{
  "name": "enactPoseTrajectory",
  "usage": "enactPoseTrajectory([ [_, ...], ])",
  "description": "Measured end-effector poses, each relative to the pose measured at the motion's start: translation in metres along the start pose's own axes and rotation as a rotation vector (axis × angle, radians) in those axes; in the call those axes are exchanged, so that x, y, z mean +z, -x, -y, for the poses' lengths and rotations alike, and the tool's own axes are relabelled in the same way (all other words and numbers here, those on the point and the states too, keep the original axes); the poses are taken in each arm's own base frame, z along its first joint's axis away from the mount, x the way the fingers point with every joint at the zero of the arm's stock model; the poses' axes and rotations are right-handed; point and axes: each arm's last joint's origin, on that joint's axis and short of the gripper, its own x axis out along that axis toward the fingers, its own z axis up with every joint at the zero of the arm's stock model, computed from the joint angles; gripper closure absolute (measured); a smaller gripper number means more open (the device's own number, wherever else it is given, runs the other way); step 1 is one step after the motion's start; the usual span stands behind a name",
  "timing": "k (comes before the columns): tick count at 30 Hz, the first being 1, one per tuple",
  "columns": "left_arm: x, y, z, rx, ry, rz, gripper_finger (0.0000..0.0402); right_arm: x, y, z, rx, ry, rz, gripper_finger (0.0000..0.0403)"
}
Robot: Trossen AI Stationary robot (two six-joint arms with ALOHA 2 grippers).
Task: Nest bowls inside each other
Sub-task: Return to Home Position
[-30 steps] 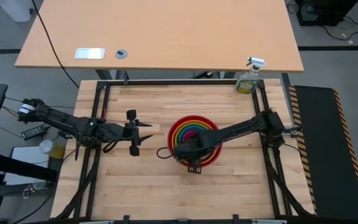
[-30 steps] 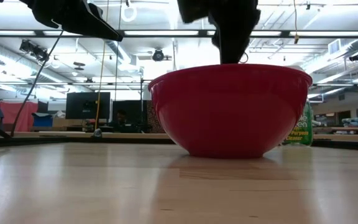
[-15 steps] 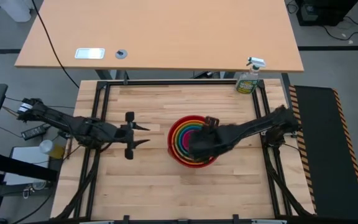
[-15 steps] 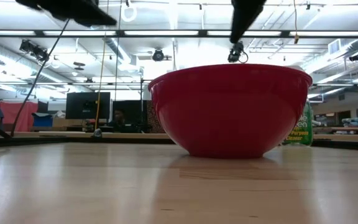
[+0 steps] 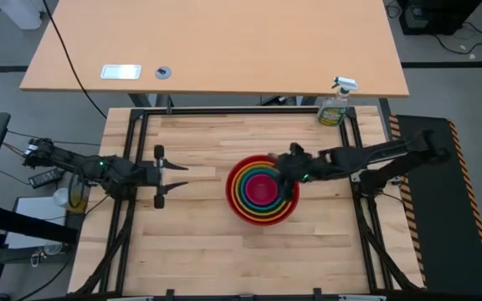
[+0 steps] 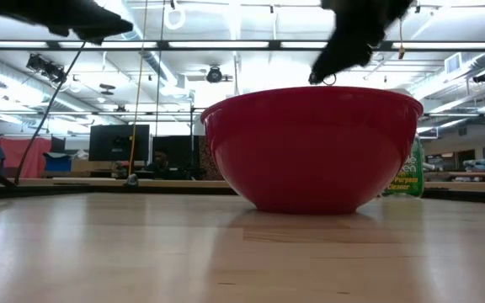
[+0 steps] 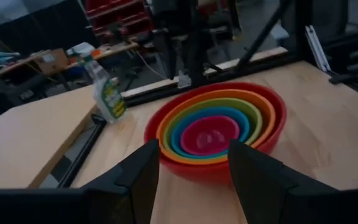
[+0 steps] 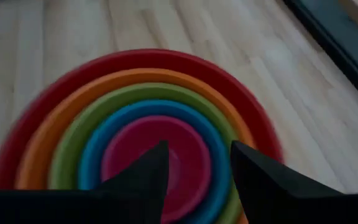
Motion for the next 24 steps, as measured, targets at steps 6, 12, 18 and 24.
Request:
enactPoseTrajectory([
  [6, -0.015, 0.020, -0.007, 0.038, 0.111, 0.086, 0.0209, -0.035, 0.021, 0.044, 0.006, -0.099, 0.177, 0.0225],
  [12, -0.031, 0.027, -0.006, 0.050, 0.195, 0.119, 0.0209, -0.068, 0.034, 0.069, -0.017, -0.150, 0.337, 0.0226],
  [18, -0.038, 0.027, -0.005, 0.061, 0.227, 0.116, 0.0209, -0.099, 0.024, 0.079, -0.036, -0.207, 0.488, 0.0226],
  [24, -0.054, 0.021, 0.001, 0.063, 0.233, 0.121, 0.0209, -0.128, 0.006, 0.085, -0.051, -0.237, 0.537, 0.0226],
])
